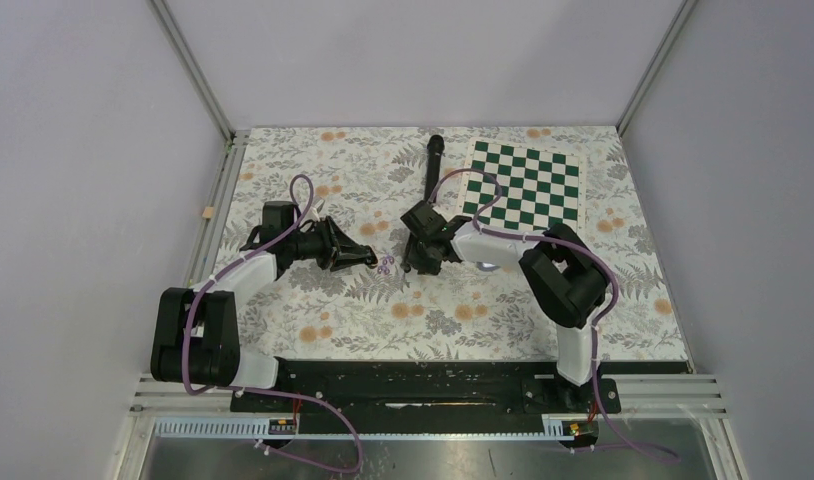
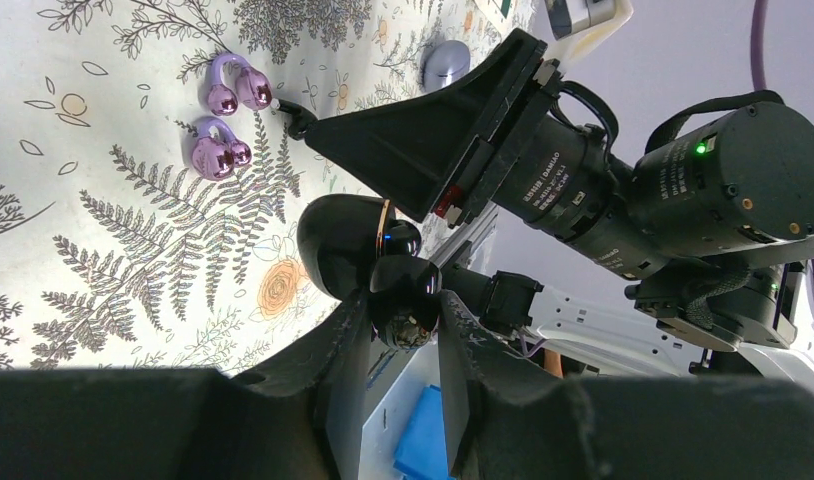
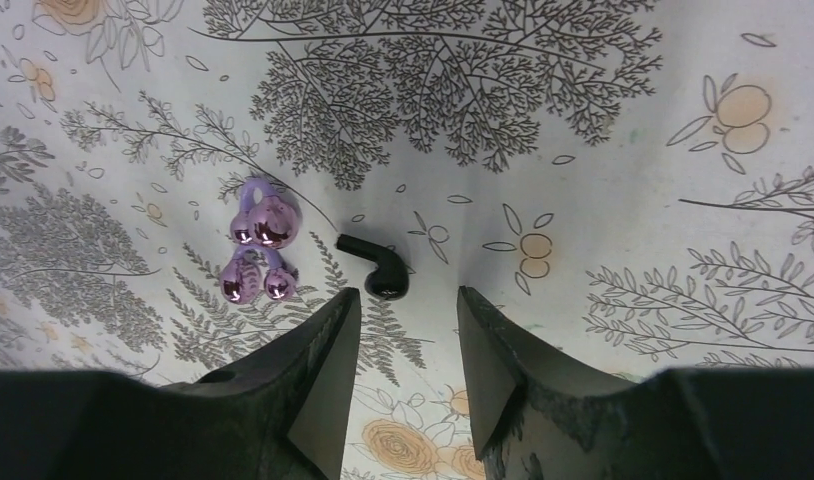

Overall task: Insert the wireless bluetooth earbuds into the charging case
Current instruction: Pick up the left earbud from the center of the board.

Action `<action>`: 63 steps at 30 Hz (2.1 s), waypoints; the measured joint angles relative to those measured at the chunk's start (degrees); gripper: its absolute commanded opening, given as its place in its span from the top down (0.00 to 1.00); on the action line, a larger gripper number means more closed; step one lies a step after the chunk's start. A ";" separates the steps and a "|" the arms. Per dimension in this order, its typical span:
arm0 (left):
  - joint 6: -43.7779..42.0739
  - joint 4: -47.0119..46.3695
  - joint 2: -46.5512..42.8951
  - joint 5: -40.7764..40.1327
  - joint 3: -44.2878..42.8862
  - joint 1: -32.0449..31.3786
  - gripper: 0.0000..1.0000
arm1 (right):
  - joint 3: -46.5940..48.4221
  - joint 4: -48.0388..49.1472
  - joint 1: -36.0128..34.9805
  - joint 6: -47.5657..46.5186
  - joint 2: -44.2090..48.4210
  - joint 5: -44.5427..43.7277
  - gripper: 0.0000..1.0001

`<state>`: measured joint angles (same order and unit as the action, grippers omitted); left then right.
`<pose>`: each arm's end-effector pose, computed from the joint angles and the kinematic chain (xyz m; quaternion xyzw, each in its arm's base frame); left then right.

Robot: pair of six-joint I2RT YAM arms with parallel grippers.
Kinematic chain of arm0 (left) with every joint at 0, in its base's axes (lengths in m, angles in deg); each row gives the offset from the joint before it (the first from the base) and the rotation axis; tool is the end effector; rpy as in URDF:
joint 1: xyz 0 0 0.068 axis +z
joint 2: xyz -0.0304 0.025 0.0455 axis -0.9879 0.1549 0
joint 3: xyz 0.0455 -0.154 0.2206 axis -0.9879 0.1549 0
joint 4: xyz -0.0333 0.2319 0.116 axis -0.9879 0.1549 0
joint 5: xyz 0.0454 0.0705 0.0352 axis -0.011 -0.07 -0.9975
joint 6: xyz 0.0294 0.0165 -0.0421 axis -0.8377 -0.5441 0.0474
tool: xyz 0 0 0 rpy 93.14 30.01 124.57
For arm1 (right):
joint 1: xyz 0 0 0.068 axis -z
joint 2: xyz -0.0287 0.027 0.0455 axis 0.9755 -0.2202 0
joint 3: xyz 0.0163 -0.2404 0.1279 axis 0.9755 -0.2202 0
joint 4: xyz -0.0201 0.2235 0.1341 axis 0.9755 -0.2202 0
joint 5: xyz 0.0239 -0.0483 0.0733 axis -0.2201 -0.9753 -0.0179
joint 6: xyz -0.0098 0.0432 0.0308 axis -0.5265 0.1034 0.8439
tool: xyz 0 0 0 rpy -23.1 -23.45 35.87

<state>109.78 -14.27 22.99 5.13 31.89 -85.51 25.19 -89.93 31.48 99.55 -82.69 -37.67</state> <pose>0.2611 -0.0488 0.1898 -0.1377 0.8318 -0.5212 0.1324 0.2854 0.2887 0.1595 0.0781 0.9532 0.1919 0.2201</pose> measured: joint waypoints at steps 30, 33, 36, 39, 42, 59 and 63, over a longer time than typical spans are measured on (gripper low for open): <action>-0.39 -0.11 -1.29 0.22 0.59 0.02 1.00 | 4.63 -2.58 -0.07 -1.01 -3.15 -1.33 0.69; -0.39 -0.17 -1.29 0.22 0.59 0.02 1.00 | 5.46 -3.26 -0.09 -1.29 -3.67 -1.36 0.67; -0.39 -0.17 -1.29 0.24 0.59 0.02 1.00 | 6.12 -3.28 -0.15 -1.44 -4.17 -1.33 0.67; -0.39 -0.17 -1.29 0.24 0.59 0.02 1.00 | 6.32 -3.30 -0.20 -1.57 -4.31 -1.33 0.73; -0.42 -0.17 -1.29 0.24 0.59 0.02 1.00 | 6.32 -3.28 -0.20 -1.84 -4.31 -1.36 0.78; -1.20 3.06 -1.29 0.31 0.59 0.02 1.00 | 1.95 -6.49 -0.31 -12.37 12.85 -6.84 0.86; 1.46 2.27 -1.44 -1.40 0.68 -1.62 1.00 | 2.95 -9.40 -0.57 -15.74 17.77 -8.55 0.85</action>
<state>111.25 -12.00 21.55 3.73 32.56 -87.13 28.14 -99.32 30.91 83.81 -64.92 -46.21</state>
